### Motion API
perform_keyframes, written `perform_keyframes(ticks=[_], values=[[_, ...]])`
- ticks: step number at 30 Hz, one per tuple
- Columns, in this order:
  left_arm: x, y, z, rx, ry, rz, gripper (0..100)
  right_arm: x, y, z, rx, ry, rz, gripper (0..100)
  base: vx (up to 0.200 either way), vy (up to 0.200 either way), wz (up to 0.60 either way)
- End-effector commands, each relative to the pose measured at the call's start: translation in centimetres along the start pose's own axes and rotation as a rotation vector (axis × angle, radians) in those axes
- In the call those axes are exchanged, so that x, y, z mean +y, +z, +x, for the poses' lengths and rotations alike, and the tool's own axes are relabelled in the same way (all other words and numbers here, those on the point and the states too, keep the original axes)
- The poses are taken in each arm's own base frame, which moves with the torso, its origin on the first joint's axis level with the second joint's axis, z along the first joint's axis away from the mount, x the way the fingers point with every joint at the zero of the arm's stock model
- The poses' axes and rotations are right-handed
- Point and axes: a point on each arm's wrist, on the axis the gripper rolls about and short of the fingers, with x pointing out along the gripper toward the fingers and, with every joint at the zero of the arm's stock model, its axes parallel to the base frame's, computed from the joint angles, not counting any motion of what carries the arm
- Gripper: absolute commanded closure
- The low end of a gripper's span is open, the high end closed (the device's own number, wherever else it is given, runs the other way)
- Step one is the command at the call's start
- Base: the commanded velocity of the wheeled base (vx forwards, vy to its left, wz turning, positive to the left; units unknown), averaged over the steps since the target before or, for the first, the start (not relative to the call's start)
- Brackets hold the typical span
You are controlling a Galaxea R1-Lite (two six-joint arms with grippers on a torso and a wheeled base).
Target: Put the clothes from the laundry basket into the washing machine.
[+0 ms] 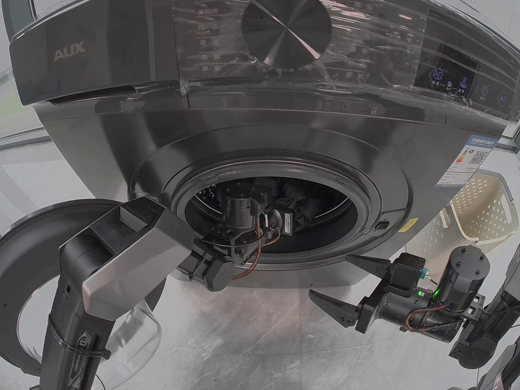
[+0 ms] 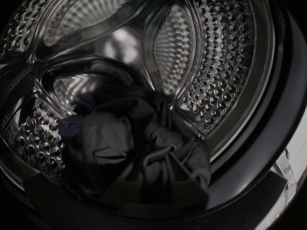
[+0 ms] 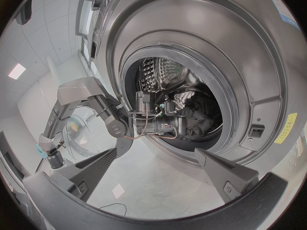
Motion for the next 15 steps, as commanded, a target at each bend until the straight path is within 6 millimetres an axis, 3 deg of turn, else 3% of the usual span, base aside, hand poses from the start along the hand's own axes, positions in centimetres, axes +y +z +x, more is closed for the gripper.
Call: perform_keyframes(ticks=[1, 5, 11, 15], values=[[0.5, 0.0, 2.8, -0.080, 0.050, -0.020, 100, 0.1, 0.0, 0.0, -0.001, 0.003, 0.000, 0, 0.000, 0.000, 0.00], [1.8, 1.7, 4.3, -0.173, 0.123, -0.055, 100, 0.0, 0.1, 0.0, -0.003, 0.000, 0.000, 0, 0.000, 0.000, 0.00], [3.6, 4.3, 4.7, -0.267, 0.161, -0.067, 100, 0.0, -0.1, 0.1, 0.002, 0.002, 0.000, 0, 0.000, 0.000, 0.00], [4.1, 4.6, 4.7, -0.279, 0.169, -0.064, 100, 0.0, -0.1, 0.1, 0.002, 0.003, 0.000, 0, 0.000, 0.000, 0.00]])
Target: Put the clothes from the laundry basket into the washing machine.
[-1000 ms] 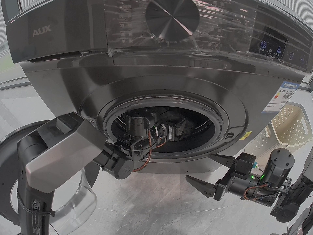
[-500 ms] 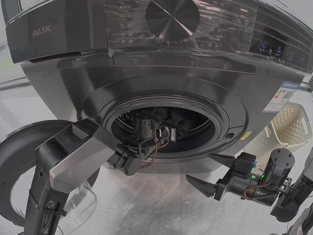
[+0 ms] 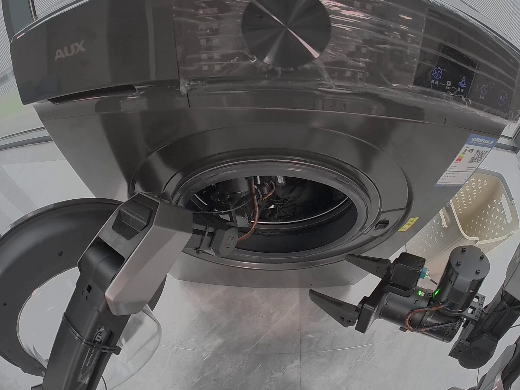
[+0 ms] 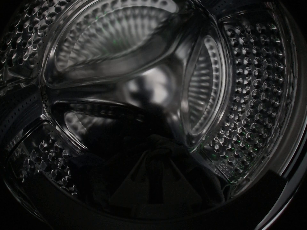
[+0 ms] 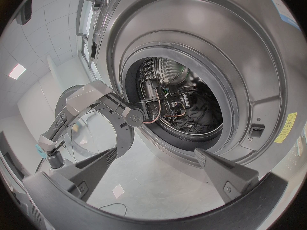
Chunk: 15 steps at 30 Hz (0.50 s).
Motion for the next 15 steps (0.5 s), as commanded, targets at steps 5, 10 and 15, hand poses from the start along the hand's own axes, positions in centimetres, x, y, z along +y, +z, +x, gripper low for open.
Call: perform_keyframes(ticks=[5, 10, 15], values=[[1.1, -1.5, 0.8, -0.007, 0.020, -0.001, 100, 0.1, -0.2, 0.1, 0.007, 0.002, 0.000, 0, 0.000, 0.000, 0.00], [1.3, -2.1, 0.8, 0.006, 0.023, 0.001, 0, 0.0, -0.1, 0.1, 0.006, 0.001, 0.000, 0, 0.000, 0.000, 0.00], [1.1, -2.9, 0.1, 0.083, 0.028, 0.007, 0, 0.1, -0.2, 0.1, 0.007, 0.002, 0.000, 0, 0.000, 0.000, 0.00]])
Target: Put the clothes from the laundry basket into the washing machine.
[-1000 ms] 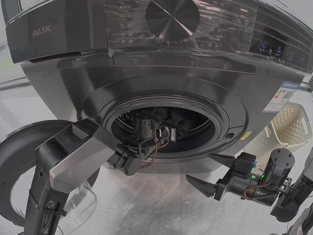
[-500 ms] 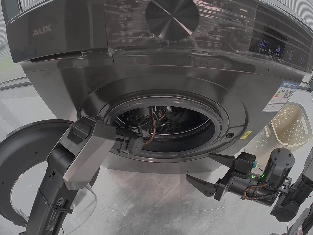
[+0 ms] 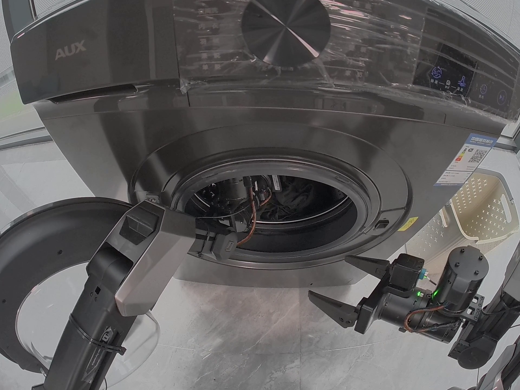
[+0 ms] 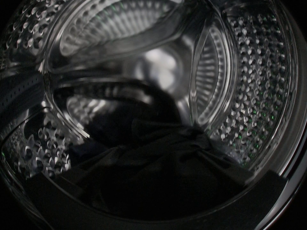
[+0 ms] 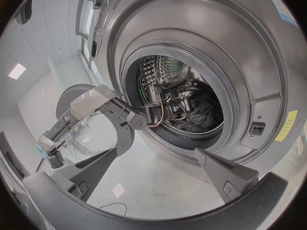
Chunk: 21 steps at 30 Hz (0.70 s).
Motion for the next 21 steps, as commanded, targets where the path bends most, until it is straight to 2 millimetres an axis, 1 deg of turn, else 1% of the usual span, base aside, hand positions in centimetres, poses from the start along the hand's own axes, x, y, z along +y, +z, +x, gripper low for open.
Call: perform_keyframes(ticks=[1, 7, 8, 9, 10, 12, 13, 16, 17, 18, 21], values=[[-0.2, -0.8, -0.5, 0.063, 0.002, 0.002, 0, 0.0, -0.1, 0.0, 0.002, 0.002, 0.000, 0, 0.000, 0.000, 0.00], [-0.5, 0.0, -0.6, 0.053, -0.002, -0.022, 0, 0.0, -0.1, 0.0, 0.002, 0.000, 0.000, 0, 0.000, 0.000, 0.00], [-1.2, 1.9, -1.1, 0.037, -0.013, -0.048, 0, 0.0, 0.0, 0.0, 0.000, -0.001, 0.000, 0, 0.000, 0.000, 0.00], [-1.4, 2.0, -1.2, 0.039, -0.016, -0.049, 0, 0.0, 0.0, 0.0, 0.000, -0.001, 0.000, 0, 0.000, 0.000, 0.00], [-2.0, 3.3, -1.9, 0.043, -0.026, -0.058, 0, -0.1, 0.0, 0.0, 0.000, -0.001, 0.000, 0, 0.000, 0.000, 0.00], [-2.7, 4.1, -2.7, 0.053, -0.036, -0.060, 0, -0.1, 0.0, 0.0, -0.001, -0.003, 0.000, 0, 0.000, 0.000, 0.00], [-3.4, 4.6, -3.5, 0.068, -0.051, -0.059, 0, 0.0, 0.1, 0.0, -0.003, -0.001, 0.000, 0, 0.000, 0.000, 0.00], [-4.6, 6.1, -5.9, 0.110, -0.082, -0.056, 0, -0.1, 0.2, -0.1, -0.007, -0.002, 0.000, 0, 0.000, 0.000, 0.00], [-4.9, 6.3, -6.9, 0.134, -0.095, -0.053, 0, -0.1, 0.2, -0.1, -0.007, -0.002, 0.000, 0, 0.000, 0.000, 0.00], [-5.1, 6.3, -7.5, 0.149, -0.100, -0.051, 0, -0.1, 0.2, -0.1, -0.007, -0.002, 0.000, 0, 0.000, 0.000, 0.00], [-5.7, 5.4, -9.9, 0.207, -0.118, -0.029, 0, -0.1, 0.2, -0.1, -0.009, -0.004, 0.000, 0, 0.000, 0.000, 0.00]])
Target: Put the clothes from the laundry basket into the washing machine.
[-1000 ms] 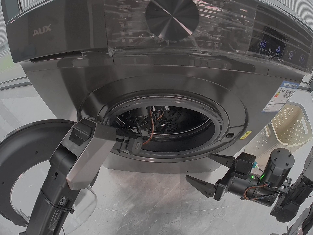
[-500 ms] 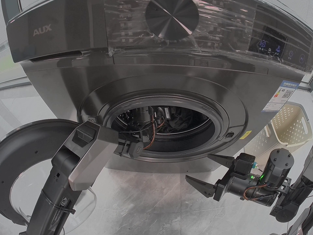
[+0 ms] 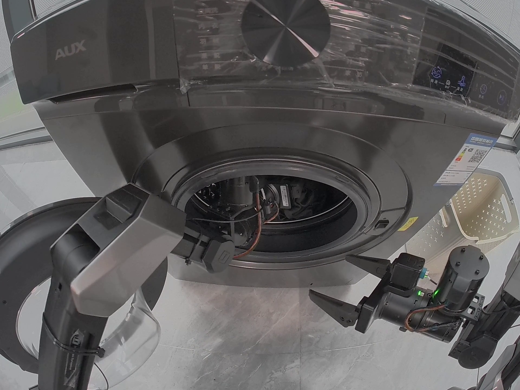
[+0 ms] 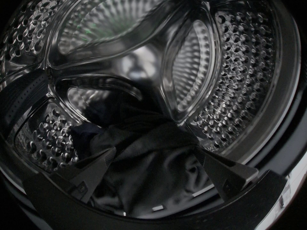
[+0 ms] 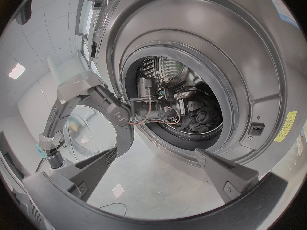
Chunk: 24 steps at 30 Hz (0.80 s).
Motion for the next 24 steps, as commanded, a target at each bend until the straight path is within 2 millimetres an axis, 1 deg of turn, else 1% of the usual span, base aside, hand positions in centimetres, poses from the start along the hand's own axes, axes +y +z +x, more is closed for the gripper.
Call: perform_keyframes(ticks=[1, 4, 6, 7, 8, 9, 10, 11, 12, 13, 14, 16, 18, 19, 21, 23, 24], values=[[-3.2, 2.6, -5.9, 0.036, -0.077, 0.013, 0, 0.0, 0.1, -0.1, -0.005, -0.001, 0.000, 0, 0.000, 0.000, 0.00], [-4.4, 1.3, -8.6, 0.062, -0.114, 0.048, 0, 0.1, -0.1, -0.3, 0.006, 0.003, 0.002, 0, 0.000, 0.000, 0.00], [-5.1, 0.0, -11.1, 0.080, -0.157, 0.114, 0, 0.2, -0.2, -1.0, 0.018, 0.006, 0.002, 0, 0.000, 0.000, 0.00], [-5.1, 0.0, -11.1, 0.080, -0.157, 0.114, 0, 0.2, -0.2, -1.0, 0.018, 0.006, 0.002, 0, 0.000, 0.000, 0.00], [-5.6, -0.6, -13.4, 0.077, -0.196, 0.135, 0, 0.3, -0.2, -1.7, 0.020, 0.009, -0.001, 0, 0.000, 0.000, 0.00], [-5.7, -0.7, -13.6, 0.079, -0.200, 0.137, 0, 0.3, -0.1, -1.9, 0.020, 0.009, -0.001, 0, 0.000, 0.000, 0.00], [-5.9, -1.1, -15.9, 0.084, -0.226, 0.150, 0, 0.4, 0.2, -2.8, 0.008, 0.013, -0.003, 0, 0.000, 0.000, 0.00], [-5.9, -1.4, -17.0, 0.099, -0.239, 0.154, 0, 0.5, 0.3, -3.2, 0.002, 0.014, -0.003, 0, 0.000, 0.000, 0.00], [-5.9, -1.4, -18.0, 0.108, -0.250, 0.156, 0, 0.5, 0.4, -3.6, -0.001, 0.014, -0.004, 0, 0.000, 0.000, 0.00], [-5.9, -1.4, -18.6, 0.115, -0.254, 0.158, 0, 0.6, 0.4, -3.8, -0.003, 0.014, -0.004, 0, 0.000, 0.000, 0.00], [-5.6, -1.3, -20.6, 0.141, -0.273, 0.167, 0, 0.6, 0.4, -4.8, 0.001, 0.014, -0.002, 0, 0.000, 0.000, 0.00], [-5.4, -1.2, -22.4, 0.159, -0.302, 0.170, 0, 0.7, 0.3, -5.8, 0.008, 0.012, 0.000, 0, 0.000, 0.000, 0.00], [-5.3, -0.4, -24.1, 0.133, -0.326, 0.161, 0, 0.5, 0.7, -6.2, -0.009, -0.008, 0.006, 0, 0.000, 0.000, 0.00], [-5.3, -0.3, -24.3, 0.130, -0.328, 0.160, 0, 0.5, 0.8, -6.2, -0.012, -0.011, 0.005, 0, 0.000, 0.000, 0.00], [-5.2, 0.9, -26.0, 0.093, -0.346, 0.152, 0, 0.2, 1.9, -7.2, -0.083, -0.056, -0.005, 0, 0.000, 0.000, 0.00], [-4.9, 1.7, -26.8, 0.071, -0.343, 0.152, 0, -0.2, 2.5, -7.8, -0.121, -0.106, -0.007, 0, 0.000, 0.000, 0.00], [-4.7, 2.4, -27.6, 0.048, -0.343, 0.150, 0, -0.7, 2.9, -8.3, -0.143, -0.164, -0.006, 0, -0.200, 0.000, 0.00]])
